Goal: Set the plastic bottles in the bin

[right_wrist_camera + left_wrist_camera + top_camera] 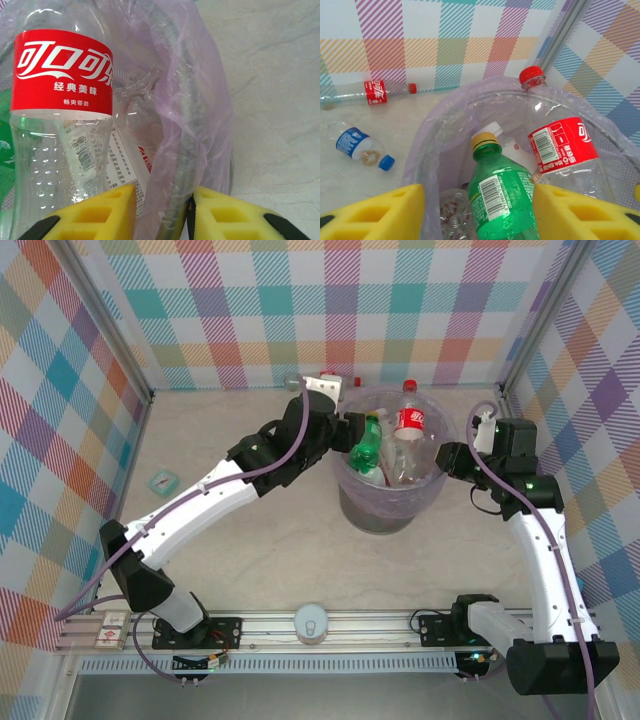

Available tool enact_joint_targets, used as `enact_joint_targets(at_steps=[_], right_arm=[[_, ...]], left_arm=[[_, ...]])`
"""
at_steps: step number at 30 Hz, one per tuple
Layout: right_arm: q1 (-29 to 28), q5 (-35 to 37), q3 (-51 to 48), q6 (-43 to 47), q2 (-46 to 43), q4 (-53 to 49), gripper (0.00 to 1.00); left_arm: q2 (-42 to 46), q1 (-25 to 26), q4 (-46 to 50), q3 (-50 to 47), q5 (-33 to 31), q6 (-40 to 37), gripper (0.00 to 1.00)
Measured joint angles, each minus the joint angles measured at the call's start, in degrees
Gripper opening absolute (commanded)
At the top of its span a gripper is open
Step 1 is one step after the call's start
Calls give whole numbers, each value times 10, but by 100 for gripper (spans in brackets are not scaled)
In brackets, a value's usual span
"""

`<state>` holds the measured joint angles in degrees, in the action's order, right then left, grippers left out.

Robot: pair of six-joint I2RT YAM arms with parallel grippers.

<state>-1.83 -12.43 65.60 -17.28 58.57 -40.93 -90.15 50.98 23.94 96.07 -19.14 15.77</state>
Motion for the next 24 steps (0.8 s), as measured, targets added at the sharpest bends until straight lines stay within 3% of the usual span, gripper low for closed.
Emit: enact_joint_targets(at_steps=[13,14,18,24], right_arm=[[0,11,21,14,41,9,30],[0,11,23,15,43,9,30],[1,22,36,22,52,4,29],[16,39,68,32,81,13,24]], left_arm=[[-125,10,40,84,50,-31,45],[-124,10,43,84,49,-35,46],[-102,8,45,67,38,-54,66],[9,-15,33,-9,25,-56,74]])
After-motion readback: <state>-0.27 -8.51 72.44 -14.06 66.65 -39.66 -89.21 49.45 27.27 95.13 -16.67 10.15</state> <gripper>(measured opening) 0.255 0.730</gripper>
